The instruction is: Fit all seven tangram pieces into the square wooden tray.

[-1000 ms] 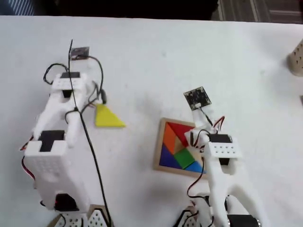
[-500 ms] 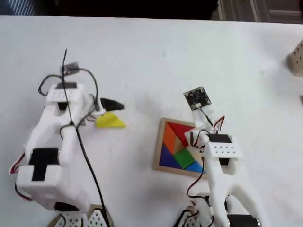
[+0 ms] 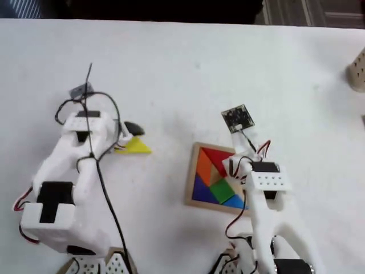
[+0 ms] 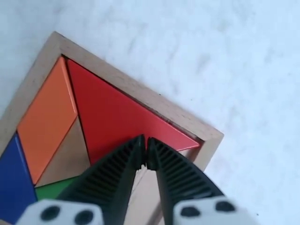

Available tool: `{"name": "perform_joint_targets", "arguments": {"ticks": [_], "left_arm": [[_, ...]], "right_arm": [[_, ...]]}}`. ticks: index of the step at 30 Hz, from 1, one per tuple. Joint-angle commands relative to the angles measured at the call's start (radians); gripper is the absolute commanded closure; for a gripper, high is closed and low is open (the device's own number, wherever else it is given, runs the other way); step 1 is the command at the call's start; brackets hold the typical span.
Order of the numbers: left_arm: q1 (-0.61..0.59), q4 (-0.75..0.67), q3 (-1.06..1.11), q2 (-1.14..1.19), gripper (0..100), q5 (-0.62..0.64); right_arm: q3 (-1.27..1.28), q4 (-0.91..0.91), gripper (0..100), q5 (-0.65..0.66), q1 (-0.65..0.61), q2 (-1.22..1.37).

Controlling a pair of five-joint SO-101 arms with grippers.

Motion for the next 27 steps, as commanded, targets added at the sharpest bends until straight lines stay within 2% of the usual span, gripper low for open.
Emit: {"name": "perform_joint_targets", "arguments": {"ticks": [1, 5, 13, 19, 23, 27], "left_arm": [[0.076, -0.018, 0.0, -0.056, 60, 0.054], [0.09, -0.015, -0.018, -0.002, 60, 0.072], [0.059, 0.15, -0.216, 0.154, 60, 0.075], [0.038, 0.161, -0.224, 0.16, 60, 0.075], [-0.022, 0.161, -0.224, 0.16, 66, 0.11], [-0.051, 0.186, -0.23, 0.16, 70, 0.094]], "right_arm": [[-0.005, 0.005, 98.0, 0.014, -0.001, -0.035], [-0.005, 0.005, 97.9, 0.014, -0.001, -0.035], [-0.005, 0.005, 98.0, 0.06, -0.007, -0.033], [0.003, 0.001, 97.8, 0.068, -0.008, -0.033], [0.003, 0.001, 97.8, 0.068, -0.008, -0.033], [0.003, -0.001, 97.8, 0.068, -0.008, -0.033]]}}
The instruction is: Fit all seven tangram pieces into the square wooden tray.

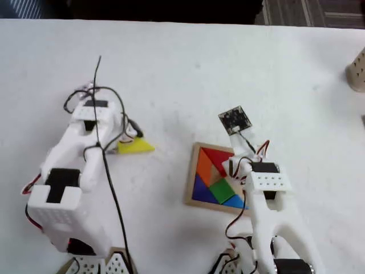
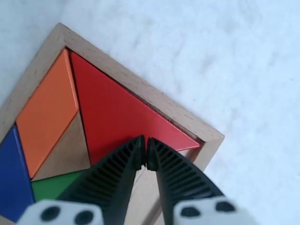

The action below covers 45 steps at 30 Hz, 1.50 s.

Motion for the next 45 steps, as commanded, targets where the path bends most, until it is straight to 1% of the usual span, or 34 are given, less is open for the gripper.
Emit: {"name": "perform_joint_targets", "arguments": {"ticks": [1, 4, 8, 12, 15, 16, 19, 21, 22, 24, 28, 29, 32, 34, 38, 41, 45], "left_arm": [[-0.051, 0.038, -0.037, 0.002, 70, -0.002], [-0.053, 0.043, -0.038, 0.004, 70, -0.041], [-0.001, 0.043, -0.038, 0.005, 70, -0.164], [0.071, 0.043, -0.038, 0.002, 70, -0.33], [0.073, 0.043, -0.052, 0.001, 70, -0.44], [0.061, 0.048, -0.057, -0.002, 68, -0.47], [0.015, 0.083, -0.069, -0.024, 58, -0.532], [0.008, 0.12, -0.06, -0.042, 53, -0.539], [0.008, 0.146, -0.057, -0.05, 53, -0.539], [0.008, 0.183, -0.043, -0.067, 54, -0.54], [0.01, 0.184, -0.018, -0.084, 57, -0.531], [0.016, 0.184, -0.021, -0.081, 58, -0.509], [0.036, 0.167, -0.009, -0.077, 60, -0.351], [0.05, 0.13, 0.015, -0.077, 61, -0.284], [0.054, 0.043, 0.064, -0.076, 61, -0.218], [0.051, 0.025, 0.064, -0.077, 61, -0.178], [0.054, 0.006, 0.058, -0.079, 61, -0.166]], "right_arm": [[-0.005, -0.002, 97.8, 0.012, -0.008, -0.033], [-0.005, -0.002, 97.8, 0.012, -0.007, -0.033], [-0.005, -0.002, 97.8, 0.012, -0.007, -0.033], [-0.005, -0.002, 97.8, 0.014, -0.004, -0.033], [-0.005, -0.002, 97.8, 0.014, -0.001, -0.033], [-0.005, -0.002, 97.8, 0.014, -0.001, -0.033], [-0.005, -0.002, 97.8, 0.014, -0.001, -0.033], [-0.005, -0.002, 97.8, 0.014, -0.001, -0.033], [-0.003, -0.002, 97.8, 0.014, -0.002, -0.033], [-0.003, -0.002, 97.8, 0.014, -0.002, -0.033], [-0.003, -0.002, 97.8, 0.014, -0.007, -0.033], [-0.003, -0.002, 97.8, 0.014, -0.007, -0.033], [-0.003, -0.002, 97.8, 0.014, -0.007, -0.033], [-0.003, -0.002, 97.8, 0.014, -0.007, -0.033], [-0.003, -0.002, 97.8, 0.015, -0.007, -0.033], [-0.003, -0.002, 97.8, 0.015, -0.007, -0.033], [-0.003, -0.001, 97.8, 0.015, -0.008, -0.033]]}}
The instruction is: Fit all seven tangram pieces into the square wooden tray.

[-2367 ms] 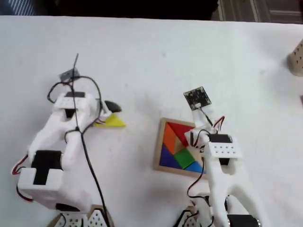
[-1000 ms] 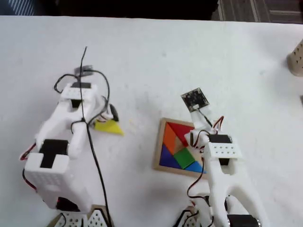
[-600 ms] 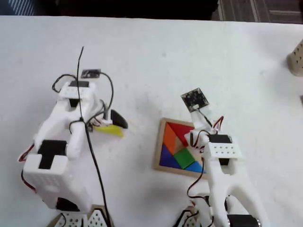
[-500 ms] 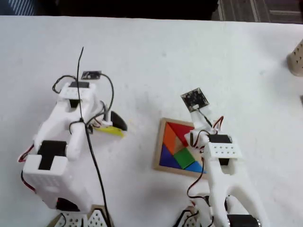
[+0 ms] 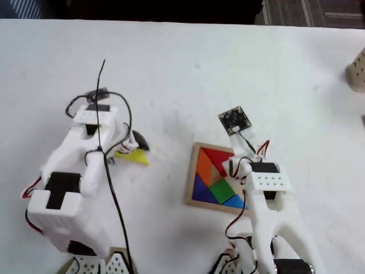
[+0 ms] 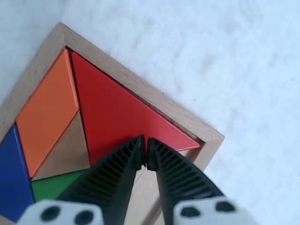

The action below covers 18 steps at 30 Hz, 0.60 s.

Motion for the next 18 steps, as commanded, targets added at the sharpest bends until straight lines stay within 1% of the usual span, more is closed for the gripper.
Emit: {"name": "perform_joint_targets", "arguments": {"ticks": [1, 4, 8, 12, 13, 18], "left_arm": [[0.021, -0.052, -0.017, -0.036, 61, 0.029], [0.018, -0.052, -0.018, -0.036, 61, 0.097], [0.022, -0.054, -0.02, -0.035, 62, 0.1], [0.016, -0.08, -0.018, -0.035, 72, 0.094], [0.016, -0.081, -0.021, -0.035, 73, 0.077], [0.016, -0.1, -0.021, -0.036, 72, 0.046]], "right_arm": [[-0.003, -0.001, 97.8, 0.011, -0.008, -0.033], [-0.003, 0.001, 97.8, 0.011, -0.008, -0.033], [-0.003, 0.001, 97.8, 0.011, -0.008, -0.033], [-0.003, 0.002, 97.8, 0.011, -0.008, -0.033], [-0.003, 0.002, 97.8, 0.011, -0.008, -0.033], [-0.003, 0.002, 97.8, 0.011, -0.008, -0.033]]}}
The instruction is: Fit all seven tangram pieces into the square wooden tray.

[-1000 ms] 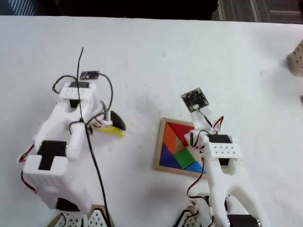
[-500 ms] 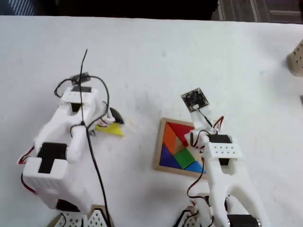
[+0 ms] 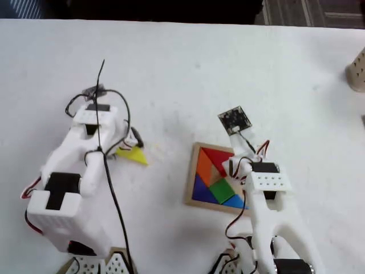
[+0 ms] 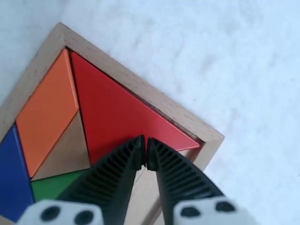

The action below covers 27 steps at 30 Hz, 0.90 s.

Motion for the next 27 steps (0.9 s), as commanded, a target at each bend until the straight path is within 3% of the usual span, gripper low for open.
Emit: {"name": "perform_joint_targets", "arguments": {"ticks": [1, 8, 27], "left_arm": [[0.015, -0.041, -0.021, -0.03, 72, -0.015], [0.015, -0.066, -0.026, -0.036, 73, -0.12], [0.015, -0.063, -0.048, -0.042, 73, -0.172]], "right_arm": [[-0.003, 0.002, 97.8, 0.011, -0.008, -0.033], [-0.003, 0.002, 97.8, 0.011, -0.008, -0.033], [-0.003, 0.002, 97.8, 0.011, -0.008, -0.033]]}}
